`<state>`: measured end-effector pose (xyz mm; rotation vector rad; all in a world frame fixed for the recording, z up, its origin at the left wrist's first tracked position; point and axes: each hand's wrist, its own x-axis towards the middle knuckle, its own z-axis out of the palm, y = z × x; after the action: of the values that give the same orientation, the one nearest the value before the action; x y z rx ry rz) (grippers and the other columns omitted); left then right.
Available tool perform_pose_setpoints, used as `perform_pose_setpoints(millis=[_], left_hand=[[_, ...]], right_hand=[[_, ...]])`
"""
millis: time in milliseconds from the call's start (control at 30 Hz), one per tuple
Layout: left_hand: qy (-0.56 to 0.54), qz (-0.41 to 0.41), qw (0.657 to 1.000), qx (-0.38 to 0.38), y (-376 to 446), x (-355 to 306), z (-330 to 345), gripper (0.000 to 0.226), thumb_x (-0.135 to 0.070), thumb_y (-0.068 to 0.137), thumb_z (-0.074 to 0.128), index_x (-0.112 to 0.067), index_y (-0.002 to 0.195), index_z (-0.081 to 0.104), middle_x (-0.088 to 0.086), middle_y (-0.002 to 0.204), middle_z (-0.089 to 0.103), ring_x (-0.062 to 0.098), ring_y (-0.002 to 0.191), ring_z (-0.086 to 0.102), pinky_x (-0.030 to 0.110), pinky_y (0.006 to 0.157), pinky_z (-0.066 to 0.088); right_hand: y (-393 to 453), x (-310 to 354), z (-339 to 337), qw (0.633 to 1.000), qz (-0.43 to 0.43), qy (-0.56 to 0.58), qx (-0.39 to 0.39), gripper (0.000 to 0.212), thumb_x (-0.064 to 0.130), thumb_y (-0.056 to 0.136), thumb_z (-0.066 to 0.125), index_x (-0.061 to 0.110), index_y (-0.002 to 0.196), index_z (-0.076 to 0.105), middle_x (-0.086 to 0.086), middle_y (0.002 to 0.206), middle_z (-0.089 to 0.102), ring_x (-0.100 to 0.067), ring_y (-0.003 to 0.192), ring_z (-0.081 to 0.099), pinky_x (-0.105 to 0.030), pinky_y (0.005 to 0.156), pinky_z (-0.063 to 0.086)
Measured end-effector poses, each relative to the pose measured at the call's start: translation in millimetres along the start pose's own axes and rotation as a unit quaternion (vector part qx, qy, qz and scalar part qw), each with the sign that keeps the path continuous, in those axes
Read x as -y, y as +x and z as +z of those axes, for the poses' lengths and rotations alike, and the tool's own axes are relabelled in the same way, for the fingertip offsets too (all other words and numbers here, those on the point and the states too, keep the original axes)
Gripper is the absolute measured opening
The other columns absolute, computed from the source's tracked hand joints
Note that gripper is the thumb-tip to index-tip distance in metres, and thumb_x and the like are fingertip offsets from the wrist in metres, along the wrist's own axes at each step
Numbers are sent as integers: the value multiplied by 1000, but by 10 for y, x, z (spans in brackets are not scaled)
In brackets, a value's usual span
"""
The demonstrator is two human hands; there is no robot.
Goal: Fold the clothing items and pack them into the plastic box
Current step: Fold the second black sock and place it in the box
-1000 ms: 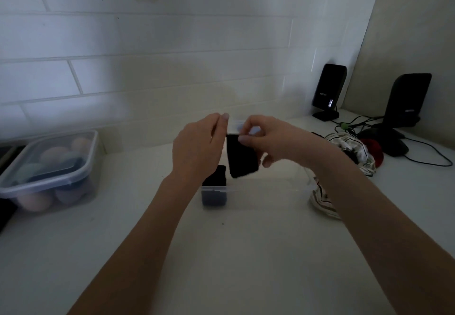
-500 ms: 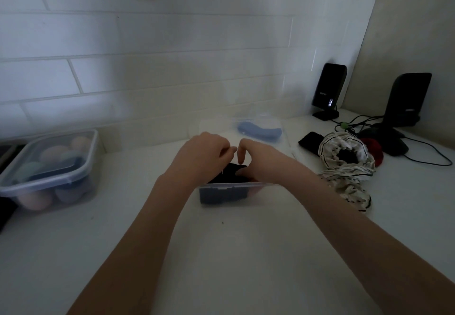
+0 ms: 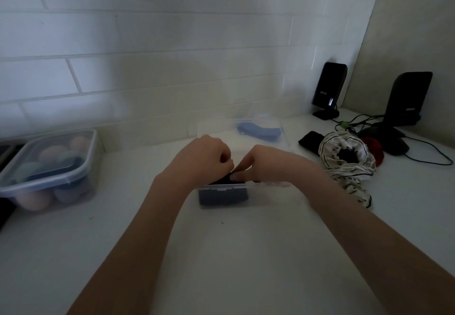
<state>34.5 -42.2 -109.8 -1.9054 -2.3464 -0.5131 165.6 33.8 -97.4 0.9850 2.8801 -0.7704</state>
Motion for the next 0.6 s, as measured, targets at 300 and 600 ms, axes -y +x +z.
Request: perform_pose_setpoints(millis=[300, 600], left_hand=[[23, -10, 994, 105, -49, -50, -118, 32, -43, 80, 55, -18, 86, 75, 1, 80, 73, 17, 73, 64, 27, 68, 50], [31, -20, 996, 84, -39, -77, -98, 20, -27, 83, 55, -19, 82, 73, -1, 75, 67, 14, 69, 58, 21, 60, 40]], right_hand=[[7, 27, -48, 993, -3, -104, 62, 33, 41, 89, 58, 38, 121, 63, 7, 61, 49, -10, 53, 42, -15, 45, 33], [31, -69, -87, 989, 21, -81, 124, 56, 61, 71, 68, 53, 124, 51, 6, 65, 59, -8, 60, 53, -22, 61, 41]])
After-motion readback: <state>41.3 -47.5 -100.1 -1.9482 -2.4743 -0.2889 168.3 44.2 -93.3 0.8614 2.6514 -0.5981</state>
